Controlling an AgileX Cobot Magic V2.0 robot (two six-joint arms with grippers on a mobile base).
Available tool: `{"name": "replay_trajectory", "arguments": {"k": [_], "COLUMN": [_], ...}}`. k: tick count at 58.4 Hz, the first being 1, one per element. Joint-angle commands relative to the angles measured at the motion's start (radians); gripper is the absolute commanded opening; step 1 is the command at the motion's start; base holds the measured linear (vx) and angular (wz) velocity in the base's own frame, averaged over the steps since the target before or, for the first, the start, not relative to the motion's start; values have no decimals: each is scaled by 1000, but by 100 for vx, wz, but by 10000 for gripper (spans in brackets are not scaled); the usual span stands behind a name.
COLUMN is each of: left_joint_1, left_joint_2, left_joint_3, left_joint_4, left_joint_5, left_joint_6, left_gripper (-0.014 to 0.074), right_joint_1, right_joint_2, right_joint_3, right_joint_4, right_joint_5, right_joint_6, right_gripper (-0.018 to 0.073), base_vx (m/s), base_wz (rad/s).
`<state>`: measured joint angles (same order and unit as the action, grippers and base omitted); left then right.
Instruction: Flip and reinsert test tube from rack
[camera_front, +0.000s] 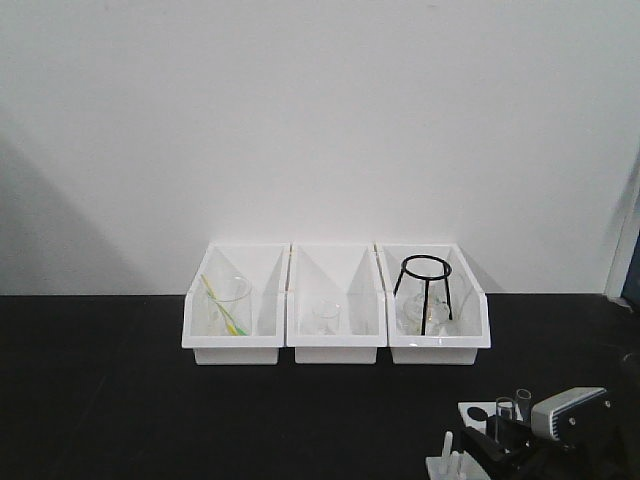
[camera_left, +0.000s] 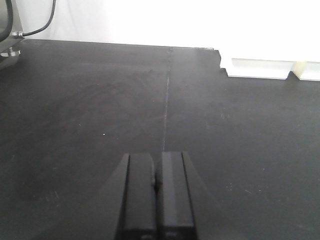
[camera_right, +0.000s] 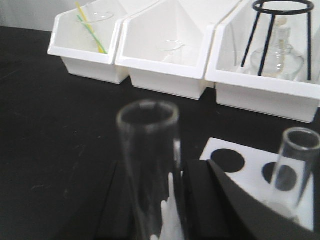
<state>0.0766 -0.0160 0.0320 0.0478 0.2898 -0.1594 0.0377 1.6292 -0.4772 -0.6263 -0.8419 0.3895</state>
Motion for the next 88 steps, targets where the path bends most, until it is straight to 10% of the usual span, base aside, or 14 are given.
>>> {"name": "replay_trajectory", "arguments": {"k": [1, 25, 47, 88], "left_joint_1": [-7, -7, -7, -7], "left_joint_2": [-10, -10, -10, -10], "left_joint_3": [0, 0, 0, 0], "left_joint_4": [-4, -4, -4, -4], "left_joint_5": [-87, -87, -87, -87], "left_joint_6": [0, 0, 0, 0], "left_gripper": [-6, -6, -6, -6], "right_joint_1": [-5, -5, -5, -5], "right_joint_2": [-30, -333, -948, -1370], "right_joint_3": [-26, -26, -30, -29], "right_joint_4": [-6, -14, -152, -66], "right_joint_5": [-98, -87, 408, 556], "right_joint_6": [1, 47, 392, 337], "right_gripper": [401, 508, 508, 418], "base_vx": [0, 0, 0, 0], "base_wz": [0, 0, 0, 0]}}
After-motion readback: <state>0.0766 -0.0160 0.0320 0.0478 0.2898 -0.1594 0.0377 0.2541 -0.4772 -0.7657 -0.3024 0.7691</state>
